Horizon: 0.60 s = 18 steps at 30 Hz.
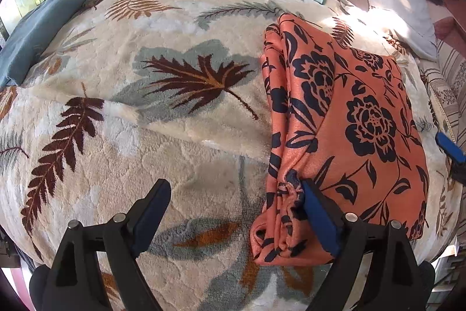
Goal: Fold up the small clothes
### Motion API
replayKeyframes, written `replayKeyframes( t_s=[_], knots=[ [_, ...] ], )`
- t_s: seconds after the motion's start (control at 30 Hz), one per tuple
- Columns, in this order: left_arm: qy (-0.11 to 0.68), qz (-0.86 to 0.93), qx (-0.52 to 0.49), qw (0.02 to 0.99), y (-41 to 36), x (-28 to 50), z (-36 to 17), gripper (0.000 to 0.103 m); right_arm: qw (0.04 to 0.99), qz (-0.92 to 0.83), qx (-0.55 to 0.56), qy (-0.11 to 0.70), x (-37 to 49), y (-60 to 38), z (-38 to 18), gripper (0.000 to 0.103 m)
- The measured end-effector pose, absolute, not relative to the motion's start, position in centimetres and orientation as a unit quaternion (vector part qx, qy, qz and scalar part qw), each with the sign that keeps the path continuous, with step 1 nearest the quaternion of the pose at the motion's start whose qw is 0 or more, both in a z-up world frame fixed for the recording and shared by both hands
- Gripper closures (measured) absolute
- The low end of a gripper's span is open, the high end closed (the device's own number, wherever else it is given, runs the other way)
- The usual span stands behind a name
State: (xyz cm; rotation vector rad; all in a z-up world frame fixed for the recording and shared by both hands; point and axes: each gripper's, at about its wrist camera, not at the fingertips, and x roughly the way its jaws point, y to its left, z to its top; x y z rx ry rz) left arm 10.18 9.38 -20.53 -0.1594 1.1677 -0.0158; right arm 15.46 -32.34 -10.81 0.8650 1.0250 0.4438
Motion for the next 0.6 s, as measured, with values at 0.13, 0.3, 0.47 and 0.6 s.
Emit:
replayKeyframes(
  t_s=[0.13,0.3,0.47,0.6],
  knots=[
    [0.550,-0.008,-0.086,0.831,9.6,9.2,-19.1,0.013,0.735,0.178,0.377,0.534,13.6,-31.2,-16.0,0.016],
    [0.523,-0.003,-0.072,0.849,10.6,6.7,-16.8,0.013,0.768,0.183,0.369,0.491,11.9,-31.1,-11.4,0.016],
    [0.538,0.004,-0.092,0.838,11.9,5.1,-17.6,0.013,0.768,0.190,0.342,0.507,9.4,-29.8,-12.9,0.016],
    [0.537,0.001,-0.070,0.841,11.6,3.9,-17.2,0.013,0.760,0.157,0.351,0.524,8.0,-30.6,-15.5,0.016]
  ],
)
